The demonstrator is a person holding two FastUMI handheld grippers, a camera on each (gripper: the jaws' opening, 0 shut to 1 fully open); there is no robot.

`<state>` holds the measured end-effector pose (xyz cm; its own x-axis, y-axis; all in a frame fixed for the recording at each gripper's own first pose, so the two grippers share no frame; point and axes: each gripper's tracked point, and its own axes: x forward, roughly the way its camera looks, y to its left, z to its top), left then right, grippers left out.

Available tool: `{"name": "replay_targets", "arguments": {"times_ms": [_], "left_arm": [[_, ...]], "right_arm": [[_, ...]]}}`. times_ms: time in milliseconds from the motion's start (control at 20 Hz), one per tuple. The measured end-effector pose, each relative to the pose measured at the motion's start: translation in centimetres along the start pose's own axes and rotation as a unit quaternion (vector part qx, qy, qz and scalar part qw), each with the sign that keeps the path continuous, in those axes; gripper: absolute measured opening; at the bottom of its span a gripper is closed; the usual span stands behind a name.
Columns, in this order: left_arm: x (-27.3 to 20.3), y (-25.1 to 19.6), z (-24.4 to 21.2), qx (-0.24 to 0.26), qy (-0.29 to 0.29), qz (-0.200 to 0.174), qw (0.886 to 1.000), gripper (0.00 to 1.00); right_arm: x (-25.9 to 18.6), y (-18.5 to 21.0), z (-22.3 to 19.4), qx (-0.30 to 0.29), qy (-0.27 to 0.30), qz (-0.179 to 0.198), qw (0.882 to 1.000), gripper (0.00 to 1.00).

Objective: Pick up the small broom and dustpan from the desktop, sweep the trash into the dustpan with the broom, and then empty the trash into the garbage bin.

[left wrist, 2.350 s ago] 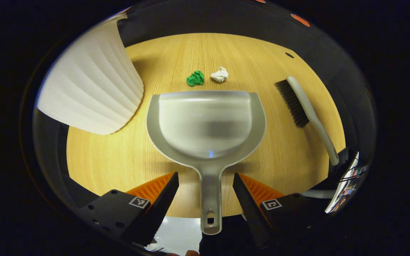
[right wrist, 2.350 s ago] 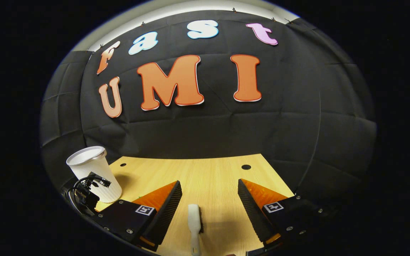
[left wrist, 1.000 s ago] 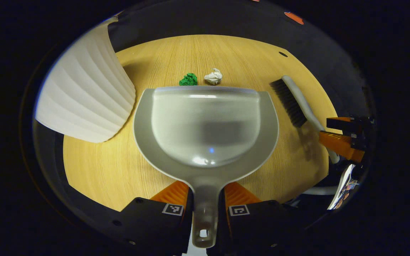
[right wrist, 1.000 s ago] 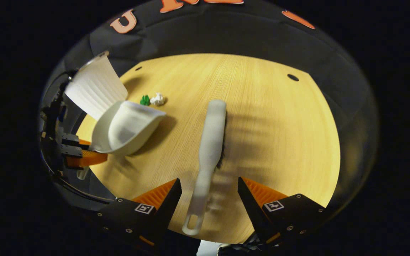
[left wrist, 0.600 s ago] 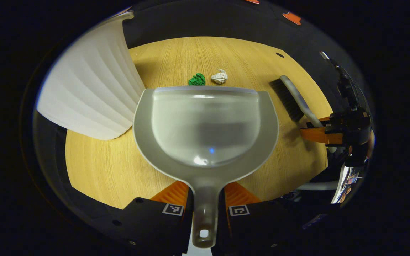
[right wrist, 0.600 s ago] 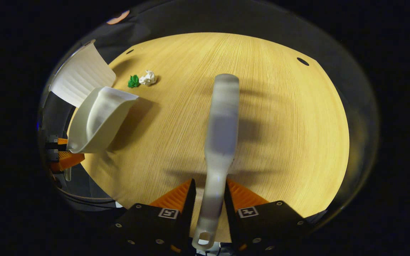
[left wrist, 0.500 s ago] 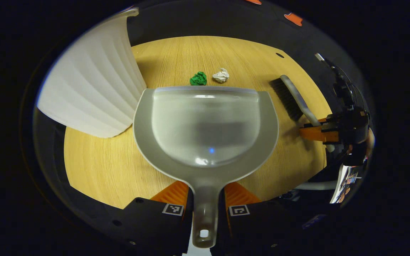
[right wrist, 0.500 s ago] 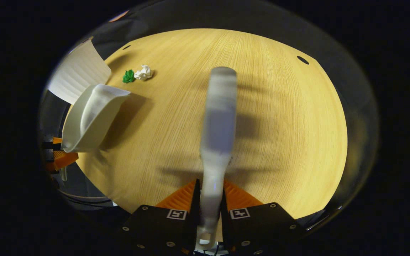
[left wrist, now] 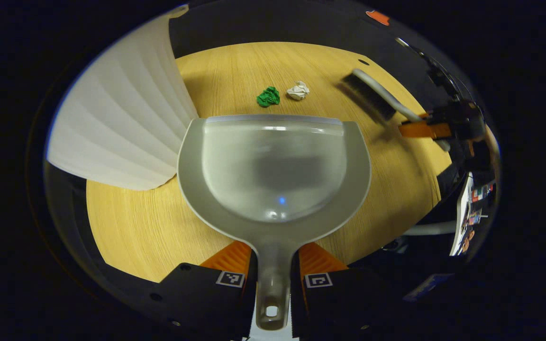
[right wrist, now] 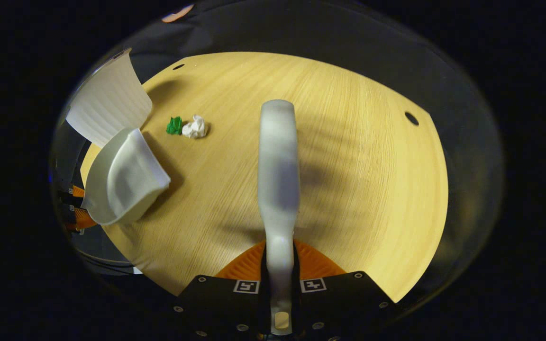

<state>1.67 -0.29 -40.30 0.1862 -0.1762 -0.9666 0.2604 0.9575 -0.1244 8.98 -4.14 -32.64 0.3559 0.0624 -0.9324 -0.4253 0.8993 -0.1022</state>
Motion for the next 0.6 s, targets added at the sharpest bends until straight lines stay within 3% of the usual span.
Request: {"name": "replay_targets", "arguments": {"times_ms": [150, 300, 600], "left_arm": [[0.7, -0.1, 1.6, 0.039, 0.038, 0.006, 0.998, 0.32], [0.2, -0.1, 2.2, 0.049, 0.062, 0.013, 0.997, 0.32], [0.1, -0.4, 3.2, 0.068, 0.087, 0.017, 0.994, 0.32]], "right_arm": [[1.4, -0.1, 4.6, -0.055, -0.008, -0.007, 0.998, 0.17], [2.6, 1.8, 8.3, -0.099, -0.008, 0.018, 0.995, 0.16], [5.3, 5.7, 9.3, -0.184, 0.025, 0.05, 0.981, 0.16]]}}
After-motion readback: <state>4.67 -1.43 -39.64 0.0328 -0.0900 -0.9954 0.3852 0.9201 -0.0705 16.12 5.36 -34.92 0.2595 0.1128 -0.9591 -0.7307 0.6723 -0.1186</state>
